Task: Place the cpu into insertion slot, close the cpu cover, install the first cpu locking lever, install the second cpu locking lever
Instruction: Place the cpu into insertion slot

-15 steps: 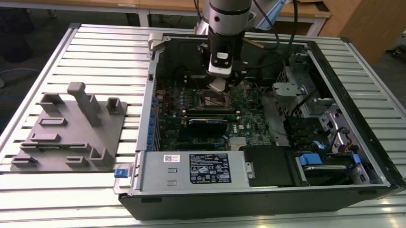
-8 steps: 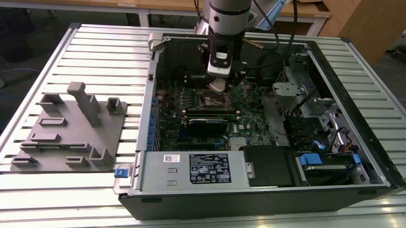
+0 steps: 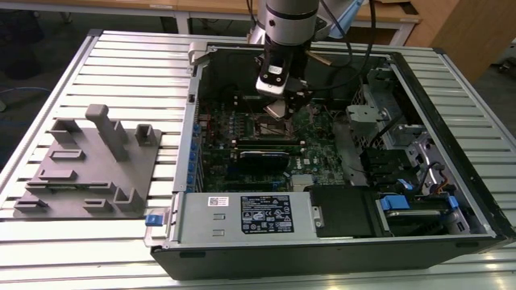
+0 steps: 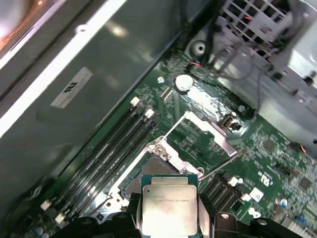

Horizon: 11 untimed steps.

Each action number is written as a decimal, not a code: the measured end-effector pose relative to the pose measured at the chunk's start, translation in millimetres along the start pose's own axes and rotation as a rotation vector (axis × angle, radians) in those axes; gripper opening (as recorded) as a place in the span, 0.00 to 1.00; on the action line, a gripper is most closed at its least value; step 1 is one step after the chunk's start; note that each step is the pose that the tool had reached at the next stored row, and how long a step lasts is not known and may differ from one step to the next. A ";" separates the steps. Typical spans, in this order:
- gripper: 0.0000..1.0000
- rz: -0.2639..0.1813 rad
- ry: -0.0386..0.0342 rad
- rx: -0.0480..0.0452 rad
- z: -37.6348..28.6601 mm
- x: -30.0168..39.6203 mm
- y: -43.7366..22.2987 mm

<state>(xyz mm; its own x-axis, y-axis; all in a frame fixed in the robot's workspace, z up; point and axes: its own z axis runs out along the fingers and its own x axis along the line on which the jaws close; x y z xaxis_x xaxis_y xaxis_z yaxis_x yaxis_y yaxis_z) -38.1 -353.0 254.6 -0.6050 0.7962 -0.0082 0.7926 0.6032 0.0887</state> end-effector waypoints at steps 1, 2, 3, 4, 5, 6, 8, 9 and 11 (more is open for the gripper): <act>0.54 0.018 -0.0016 0.0001 0.1 0.0 0.0; 0.54 0.036 -0.0032 0.0002 0.2 0.0 -0.1; 0.54 0.054 -0.0047 0.0001 0.3 0.0 -0.1; 0.54 0.072 -0.0063 0.0003 0.4 0.0 -0.1; 0.54 0.089 -0.0079 0.0005 0.4 0.0 0.0; 0.54 0.107 -0.0095 0.0008 0.4 0.0 -0.1; 0.54 0.116 -0.0103 0.0009 0.4 0.0 -0.1; 0.54 0.116 -0.0103 0.0009 0.4 0.0 -0.1; 0.54 0.117 -0.0104 0.0008 0.4 0.0 -0.1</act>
<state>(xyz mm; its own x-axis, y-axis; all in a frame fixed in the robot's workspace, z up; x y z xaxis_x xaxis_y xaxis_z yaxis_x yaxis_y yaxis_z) -38.1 -353.0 254.1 -0.5076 0.8616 -0.0082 0.8578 0.5062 0.0888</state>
